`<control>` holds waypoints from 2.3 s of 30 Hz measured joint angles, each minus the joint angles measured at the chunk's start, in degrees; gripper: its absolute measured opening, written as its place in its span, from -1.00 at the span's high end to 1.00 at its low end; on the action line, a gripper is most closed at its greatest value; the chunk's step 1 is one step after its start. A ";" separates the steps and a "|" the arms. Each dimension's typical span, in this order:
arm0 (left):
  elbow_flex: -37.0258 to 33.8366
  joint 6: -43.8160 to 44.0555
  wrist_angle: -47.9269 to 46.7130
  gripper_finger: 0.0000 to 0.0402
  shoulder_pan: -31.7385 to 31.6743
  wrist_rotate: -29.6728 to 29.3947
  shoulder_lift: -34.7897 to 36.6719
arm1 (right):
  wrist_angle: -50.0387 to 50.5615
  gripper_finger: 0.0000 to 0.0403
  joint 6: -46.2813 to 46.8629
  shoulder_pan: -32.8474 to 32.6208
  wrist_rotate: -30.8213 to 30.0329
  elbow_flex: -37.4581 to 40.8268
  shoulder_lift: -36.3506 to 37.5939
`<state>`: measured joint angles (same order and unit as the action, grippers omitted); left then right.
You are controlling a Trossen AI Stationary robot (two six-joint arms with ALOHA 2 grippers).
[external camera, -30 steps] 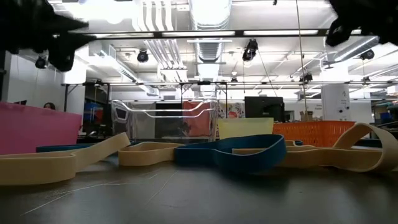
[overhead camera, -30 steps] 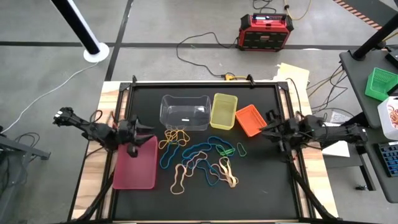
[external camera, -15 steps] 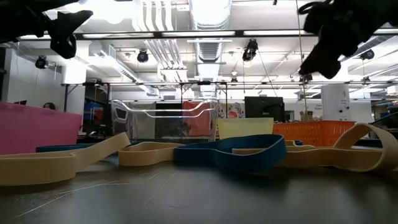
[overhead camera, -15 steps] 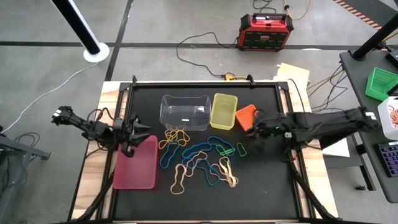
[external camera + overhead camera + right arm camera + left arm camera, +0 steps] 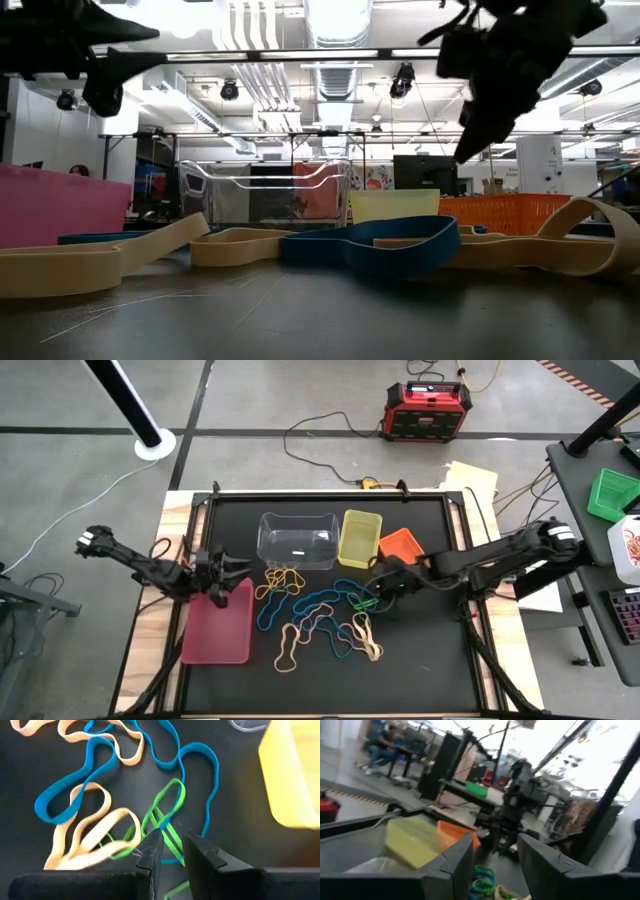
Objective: Sort rubber bands into baskets
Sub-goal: Put the blue rubber band into the transparent bin
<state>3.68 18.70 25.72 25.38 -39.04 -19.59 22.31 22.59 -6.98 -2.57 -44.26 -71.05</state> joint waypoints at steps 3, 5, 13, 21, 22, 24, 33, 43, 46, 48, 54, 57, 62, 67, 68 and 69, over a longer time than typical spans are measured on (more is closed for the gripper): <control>0.00 -0.44 0.12 0.31 0.01 2.41 -2.45 | -0.14 0.66 0.18 0.00 0.13 -3.23 -4.55; 0.01 -0.61 0.23 0.31 0.01 4.21 -3.93 | 0.57 0.66 -0.35 0.02 1.31 -5.84 -7.47; 4.86 -3.87 -4.45 0.31 0.08 8.45 -10.02 | 22.67 0.66 0.02 0.39 -2.63 -19.31 -18.76; 11.79 -8.58 -11.79 0.31 0.08 8.52 -15.85 | 21.67 0.65 -1.77 0.76 -4.03 -20.37 -27.01; 12.11 -8.70 -11.85 0.31 0.08 8.52 -16.31 | 21.43 0.63 -2.21 0.79 -4.10 -20.18 -27.23; 12.51 -8.89 -11.78 0.31 0.08 8.52 -17.22 | 20.48 0.57 -2.23 0.96 -5.00 -19.73 -27.32; 12.47 -8.79 -11.72 0.31 0.08 8.48 -19.11 | 14.32 0.30 -3.83 2.14 -7.47 -15.45 -27.13; 12.41 -8.98 -11.63 0.31 0.08 8.26 -19.87 | 11.32 0.90 -5.14 1.98 -6.09 -13.13 -24.78; 12.41 -8.98 -11.65 0.31 0.08 8.23 -20.03 | 13.07 0.95 -5.14 1.86 -6.49 -14.36 -21.71; 12.41 -8.96 -11.58 0.31 0.08 8.21 -20.01 | 14.43 0.95 -5.27 1.88 -7.30 -15.96 -19.02; 12.39 -8.79 -10.51 0.31 0.08 8.15 -20.33 | 13.23 0.95 -11.12 2.44 -12.64 -21.20 -11.83; 12.37 -8.87 -9.74 0.31 0.08 8.13 -20.51 | 7.17 0.96 -17.42 4.02 -15.49 -23.03 -10.74; 12.37 -9.22 -8.48 0.31 0.05 8.13 -20.61 | -3.35 0.96 -28.06 7.93 -15.37 -25.94 -11.61; 12.37 -9.22 -8.41 0.31 0.05 8.13 -20.69 | -11.60 0.96 -34.20 12.25 -13.80 -28.13 -15.71; 12.36 -9.22 -8.38 0.31 0.05 8.13 -20.73 | -12.86 0.96 -34.47 12.94 -13.55 -28.75 -16.86; 12.35 -9.22 -8.45 0.31 0.05 8.13 -20.73 | -14.02 0.95 -34.63 13.56 -13.54 -29.41 -18.18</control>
<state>16.03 9.47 17.27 25.43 -30.92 -40.32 8.29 -12.04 6.58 -16.11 -73.66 -89.23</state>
